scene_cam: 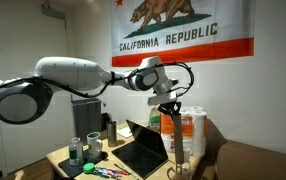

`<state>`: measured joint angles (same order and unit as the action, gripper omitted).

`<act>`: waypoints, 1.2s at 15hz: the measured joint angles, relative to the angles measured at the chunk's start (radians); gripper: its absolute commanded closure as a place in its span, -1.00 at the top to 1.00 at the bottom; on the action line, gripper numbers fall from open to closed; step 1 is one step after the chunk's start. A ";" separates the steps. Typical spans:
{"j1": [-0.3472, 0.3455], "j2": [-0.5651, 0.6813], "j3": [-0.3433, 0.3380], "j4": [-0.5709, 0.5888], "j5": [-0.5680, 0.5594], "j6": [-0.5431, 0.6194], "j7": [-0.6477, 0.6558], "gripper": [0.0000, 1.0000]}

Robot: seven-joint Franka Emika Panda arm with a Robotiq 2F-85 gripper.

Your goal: Take the paper towel core and put it in the bin

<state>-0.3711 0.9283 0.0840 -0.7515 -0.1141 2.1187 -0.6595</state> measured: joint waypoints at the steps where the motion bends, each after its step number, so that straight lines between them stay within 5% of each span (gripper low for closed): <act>1: 0.002 -0.003 0.000 0.013 0.000 -0.016 0.000 -0.93; 15: 0.026 -0.054 -0.007 0.235 -0.036 -0.358 0.000 -0.93; 18: 0.042 -0.054 -0.058 0.312 -0.035 -0.454 0.000 -0.93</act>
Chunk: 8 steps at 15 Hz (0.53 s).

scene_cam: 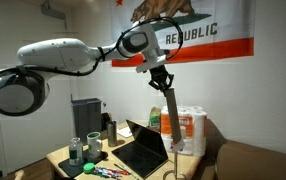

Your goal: Take the paper towel core and put it in the bin

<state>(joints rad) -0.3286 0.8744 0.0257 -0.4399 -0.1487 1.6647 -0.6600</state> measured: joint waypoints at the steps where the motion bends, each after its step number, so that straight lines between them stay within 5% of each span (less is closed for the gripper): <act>1: 0.005 0.000 -0.013 0.023 0.000 -0.025 0.000 -0.93; 8: 0.019 -0.033 -0.029 0.051 -0.011 -0.050 0.000 -0.94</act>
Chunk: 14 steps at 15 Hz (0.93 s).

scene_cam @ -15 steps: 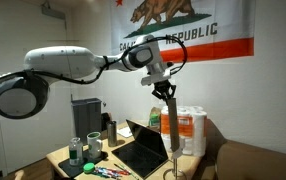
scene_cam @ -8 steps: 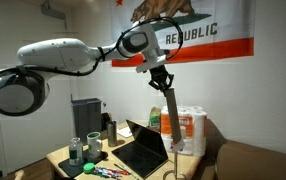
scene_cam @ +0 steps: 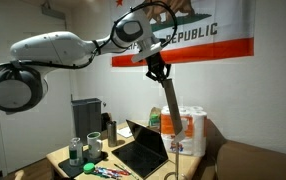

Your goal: Take the paper towel core and put it in the bin

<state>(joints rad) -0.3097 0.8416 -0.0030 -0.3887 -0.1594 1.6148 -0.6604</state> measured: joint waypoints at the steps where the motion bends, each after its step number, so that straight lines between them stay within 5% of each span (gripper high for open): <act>1: 0.002 -0.005 0.000 0.000 -0.001 0.000 0.000 -0.94; 14: 0.065 -0.067 -0.002 -0.001 -0.087 0.003 0.000 -0.93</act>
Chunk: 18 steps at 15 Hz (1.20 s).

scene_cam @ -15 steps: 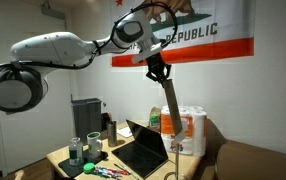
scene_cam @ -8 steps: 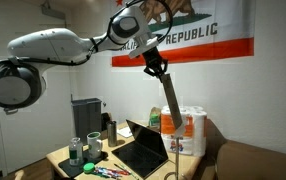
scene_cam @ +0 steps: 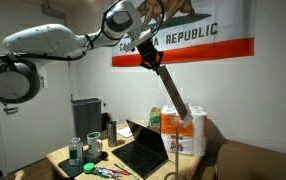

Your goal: Take the paper towel core and put it in the bin

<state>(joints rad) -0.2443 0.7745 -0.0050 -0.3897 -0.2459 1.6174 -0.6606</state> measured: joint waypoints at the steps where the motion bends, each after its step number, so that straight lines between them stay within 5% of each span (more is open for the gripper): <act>1: 0.007 -0.004 -0.001 0.000 -0.011 0.000 0.000 -0.93; 9: 0.053 -0.044 0.019 0.001 -0.019 0.076 0.000 -0.94; 18: 0.088 -0.107 0.171 0.001 0.124 0.156 -0.002 -0.95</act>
<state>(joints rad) -0.1568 0.6675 0.1658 -0.3887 -0.1221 1.7730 -0.6622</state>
